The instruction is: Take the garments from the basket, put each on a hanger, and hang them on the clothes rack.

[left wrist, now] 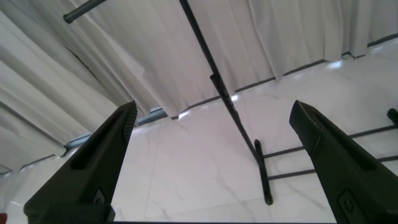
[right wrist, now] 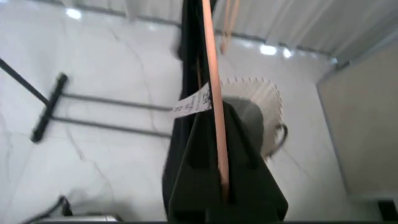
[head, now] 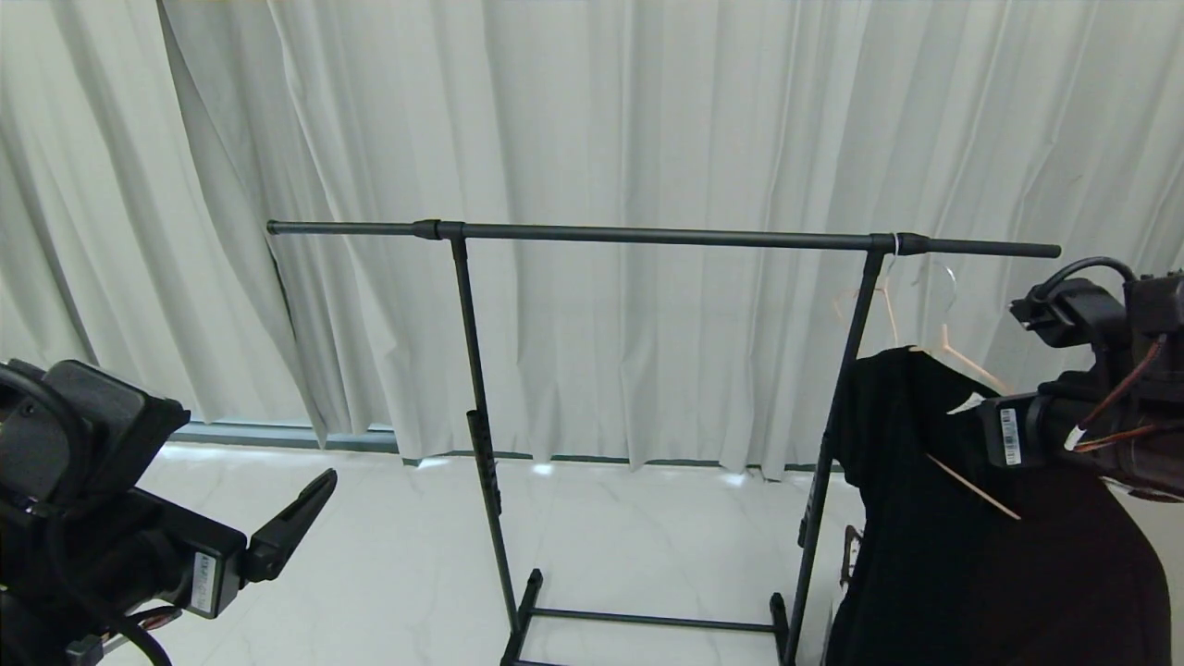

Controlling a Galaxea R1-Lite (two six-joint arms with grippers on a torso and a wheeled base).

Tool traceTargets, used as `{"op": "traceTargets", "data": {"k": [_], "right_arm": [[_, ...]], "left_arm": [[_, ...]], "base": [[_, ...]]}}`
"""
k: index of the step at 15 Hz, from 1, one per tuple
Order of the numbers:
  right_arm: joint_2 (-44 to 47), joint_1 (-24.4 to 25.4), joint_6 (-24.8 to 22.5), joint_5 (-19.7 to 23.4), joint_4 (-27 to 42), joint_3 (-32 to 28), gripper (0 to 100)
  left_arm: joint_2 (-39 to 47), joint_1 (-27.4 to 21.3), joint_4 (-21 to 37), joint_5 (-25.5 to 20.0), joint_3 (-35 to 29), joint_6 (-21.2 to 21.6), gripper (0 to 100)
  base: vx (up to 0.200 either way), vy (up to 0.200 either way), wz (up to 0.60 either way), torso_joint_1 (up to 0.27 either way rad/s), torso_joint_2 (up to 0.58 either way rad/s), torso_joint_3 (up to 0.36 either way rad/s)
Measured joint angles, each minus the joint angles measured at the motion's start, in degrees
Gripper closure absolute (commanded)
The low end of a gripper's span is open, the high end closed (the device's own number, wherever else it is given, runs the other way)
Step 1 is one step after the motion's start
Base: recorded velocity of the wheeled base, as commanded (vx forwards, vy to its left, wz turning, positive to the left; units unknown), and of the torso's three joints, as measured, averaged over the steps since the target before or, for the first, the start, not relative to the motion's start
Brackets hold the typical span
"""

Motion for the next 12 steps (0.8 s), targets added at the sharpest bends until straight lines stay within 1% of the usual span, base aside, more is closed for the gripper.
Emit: {"op": "traceTargets", "data": {"k": [1, 3, 6, 8, 10, 12], "right_arm": [[0.3, 0.5, 0.0, 0.0, -1.3, -0.1, 100], [1.4, 2.1, 0.0, 0.2, -8.6, -0.3, 100], [3.4, 3.8, 0.0, 0.5, -15.9, -0.3, 100], [4.2, 4.7, 0.0, 0.7, -17.2, -0.3, 100], [4.9, 5.2, 0.0, 0.6, -20.5, -0.2, 100], [5.6, 5.8, 0.0, 0.7, -22.3, -0.2, 100]], "left_arm": [[0.2, 0.0, 0.0, 0.0, 0.0, 0.0, 0], [0.4, 0.0, 0.0, 0.0, -0.1, 0.0, 0], [0.5, -0.1, 0.0, 0.0, -0.1, -0.3, 0], [0.4, -0.1, 0.0, 0.0, -0.1, -0.3, 0], [0.4, -0.1, 0.0, 0.0, 0.0, -0.4, 0], [0.4, -0.1, 0.1, 0.0, 0.0, -0.4, 0]], "base": [[0.0, 0.0, 0.0, 0.0, 0.0, 0.0], [0.0, 0.0, 0.0, 0.0, 0.0, 0.0], [0.0, 0.0, 0.0, 0.0, 0.0, 0.0], [0.2, 0.0, 0.0, 0.005, 0.0, 0.0], [0.2, 0.0, 0.0, -0.005, 0.0, 0.007], [0.2, 0.0, 0.0, 0.017, 0.0, -0.002]]}}
